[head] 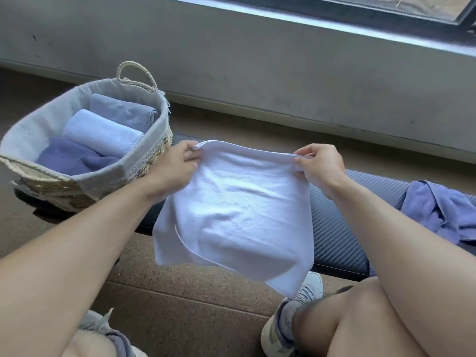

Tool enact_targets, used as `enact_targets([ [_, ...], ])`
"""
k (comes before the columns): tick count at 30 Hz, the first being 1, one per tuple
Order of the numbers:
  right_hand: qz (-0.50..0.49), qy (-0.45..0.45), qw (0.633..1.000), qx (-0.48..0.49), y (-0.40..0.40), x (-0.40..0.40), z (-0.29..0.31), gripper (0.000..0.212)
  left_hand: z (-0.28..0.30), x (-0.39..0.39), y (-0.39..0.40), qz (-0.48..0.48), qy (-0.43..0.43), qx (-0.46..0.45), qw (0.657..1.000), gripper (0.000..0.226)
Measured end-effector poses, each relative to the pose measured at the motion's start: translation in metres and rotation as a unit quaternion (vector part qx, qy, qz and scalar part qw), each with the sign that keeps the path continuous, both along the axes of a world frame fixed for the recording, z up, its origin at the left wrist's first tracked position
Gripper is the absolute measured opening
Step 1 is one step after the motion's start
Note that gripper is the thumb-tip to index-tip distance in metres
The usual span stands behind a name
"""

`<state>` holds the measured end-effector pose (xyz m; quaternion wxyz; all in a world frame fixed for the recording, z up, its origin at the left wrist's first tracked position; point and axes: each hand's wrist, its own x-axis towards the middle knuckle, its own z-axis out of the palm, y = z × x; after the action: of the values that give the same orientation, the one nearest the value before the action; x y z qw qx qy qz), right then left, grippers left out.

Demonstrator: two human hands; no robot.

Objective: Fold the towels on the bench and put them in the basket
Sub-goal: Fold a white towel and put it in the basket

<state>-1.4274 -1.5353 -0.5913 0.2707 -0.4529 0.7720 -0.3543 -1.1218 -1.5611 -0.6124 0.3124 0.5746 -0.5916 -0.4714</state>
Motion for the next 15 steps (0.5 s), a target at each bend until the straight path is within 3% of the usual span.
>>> enact_targets([
  [6,-0.024,0.05,0.998,-0.034,-0.014,0.002,-0.005,0.009,-0.004,-0.011,-0.005,-0.052,0.031,0.013,0.998,0.076],
  [10,0.024,0.091,0.996,-0.006,-0.017,0.004,-0.003,0.039,-0.005,-0.013,-0.006,-0.084,-0.059,-0.034,0.994,0.092],
  [13,0.108,0.176,0.977,0.043,-0.014,0.013,0.0,0.055,0.002,-0.009,-0.002,-0.021,-0.172,-0.088,0.981,0.078],
  [15,0.155,0.22,0.962,0.047,-0.007,0.027,0.007,0.047,0.01,-0.004,0.005,0.009,-0.216,-0.086,0.973,0.044],
])
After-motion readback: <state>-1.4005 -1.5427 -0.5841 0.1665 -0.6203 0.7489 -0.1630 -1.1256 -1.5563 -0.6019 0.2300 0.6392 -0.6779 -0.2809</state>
